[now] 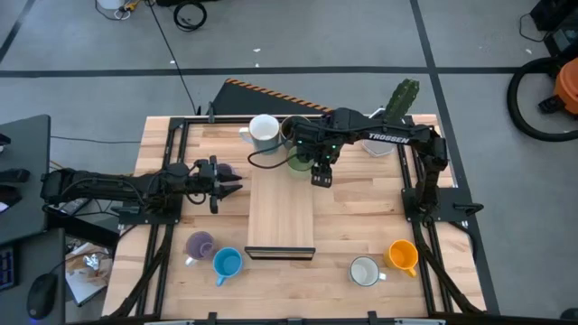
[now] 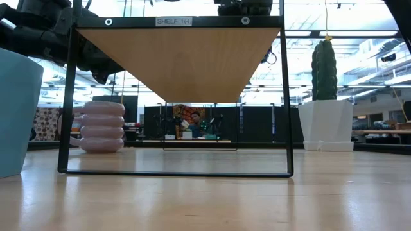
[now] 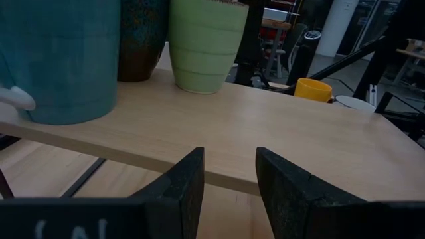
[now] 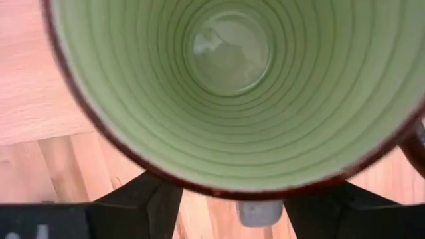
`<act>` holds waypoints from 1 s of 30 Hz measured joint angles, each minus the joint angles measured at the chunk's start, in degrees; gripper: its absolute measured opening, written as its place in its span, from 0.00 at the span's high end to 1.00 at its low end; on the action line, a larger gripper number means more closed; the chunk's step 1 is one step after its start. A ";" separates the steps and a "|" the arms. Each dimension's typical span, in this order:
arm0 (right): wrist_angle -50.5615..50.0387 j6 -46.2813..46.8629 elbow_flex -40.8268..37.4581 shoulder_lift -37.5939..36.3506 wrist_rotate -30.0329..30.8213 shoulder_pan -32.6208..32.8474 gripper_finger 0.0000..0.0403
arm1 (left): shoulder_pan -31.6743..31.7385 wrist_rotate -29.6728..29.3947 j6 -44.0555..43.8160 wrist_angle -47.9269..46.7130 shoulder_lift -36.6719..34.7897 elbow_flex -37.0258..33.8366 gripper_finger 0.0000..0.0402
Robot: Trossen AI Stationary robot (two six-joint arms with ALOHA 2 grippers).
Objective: Place coffee mugs
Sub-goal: Put the green mug on the shelf, then put the top purple mug on the shelf
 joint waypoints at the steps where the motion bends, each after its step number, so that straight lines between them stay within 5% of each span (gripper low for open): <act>1: 0.12 0.16 0.00 -0.33 0.03 0.11 0.40 | 0.00 0.00 0.02 0.00 0.00 0.00 0.65; 30: 0.49 6.87 -0.87 -11.17 12.18 7.15 0.37 | 0.00 0.00 -0.63 -0.69 0.00 0.00 0.65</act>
